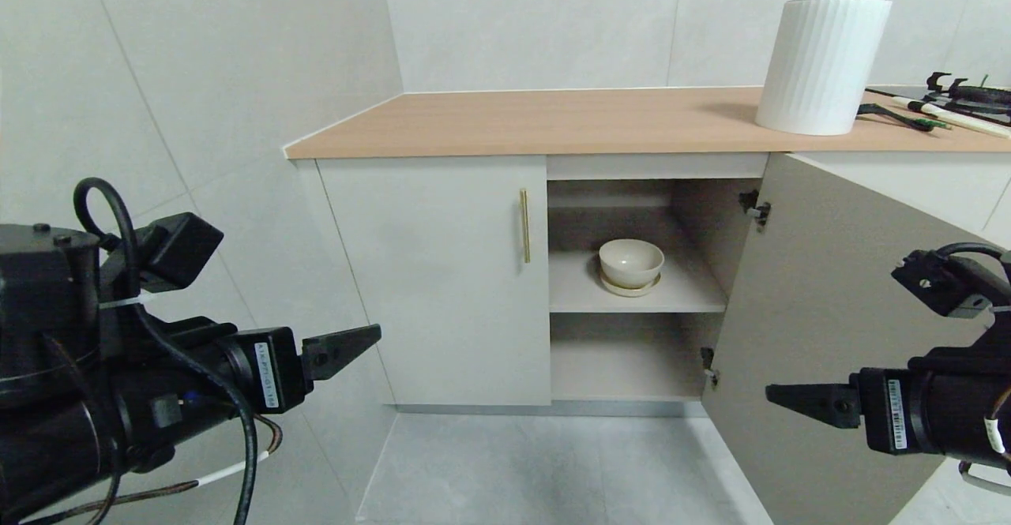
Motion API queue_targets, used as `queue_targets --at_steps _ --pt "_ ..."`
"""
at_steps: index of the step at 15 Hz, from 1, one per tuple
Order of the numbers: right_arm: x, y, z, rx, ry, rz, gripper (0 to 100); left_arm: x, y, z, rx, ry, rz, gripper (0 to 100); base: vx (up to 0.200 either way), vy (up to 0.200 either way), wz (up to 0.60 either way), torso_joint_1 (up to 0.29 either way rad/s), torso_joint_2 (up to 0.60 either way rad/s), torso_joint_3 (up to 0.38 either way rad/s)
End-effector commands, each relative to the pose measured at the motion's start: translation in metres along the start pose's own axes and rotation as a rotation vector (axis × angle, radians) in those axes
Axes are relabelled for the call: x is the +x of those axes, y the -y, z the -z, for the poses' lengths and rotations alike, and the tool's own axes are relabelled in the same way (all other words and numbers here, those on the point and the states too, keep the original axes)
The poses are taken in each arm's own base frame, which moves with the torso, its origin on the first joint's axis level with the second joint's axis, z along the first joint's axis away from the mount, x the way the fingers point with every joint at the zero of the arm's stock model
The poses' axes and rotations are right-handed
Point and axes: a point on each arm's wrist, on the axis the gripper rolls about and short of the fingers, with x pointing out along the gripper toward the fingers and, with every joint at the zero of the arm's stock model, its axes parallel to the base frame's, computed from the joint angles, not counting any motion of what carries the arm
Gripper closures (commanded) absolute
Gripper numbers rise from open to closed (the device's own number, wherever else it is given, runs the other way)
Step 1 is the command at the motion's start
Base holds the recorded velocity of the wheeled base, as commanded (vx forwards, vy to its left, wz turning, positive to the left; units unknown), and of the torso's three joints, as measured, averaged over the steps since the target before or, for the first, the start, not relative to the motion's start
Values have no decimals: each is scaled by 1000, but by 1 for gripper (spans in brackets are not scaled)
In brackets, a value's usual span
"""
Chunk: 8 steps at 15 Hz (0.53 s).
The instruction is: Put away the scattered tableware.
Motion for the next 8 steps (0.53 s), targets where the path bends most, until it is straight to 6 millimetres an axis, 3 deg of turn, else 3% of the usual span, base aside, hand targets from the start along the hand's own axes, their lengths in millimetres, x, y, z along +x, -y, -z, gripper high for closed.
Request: queue_targets --at_steps 1,8 --pt "1 0 0 -1 -3 2 0 1 0 0 0 -4 -2 0 0 0 0 0 0 0" --pt "-7 6 3 -42 -38 44 0 1 2 0 3 -3 6 0 0 0 0 0 0 0"
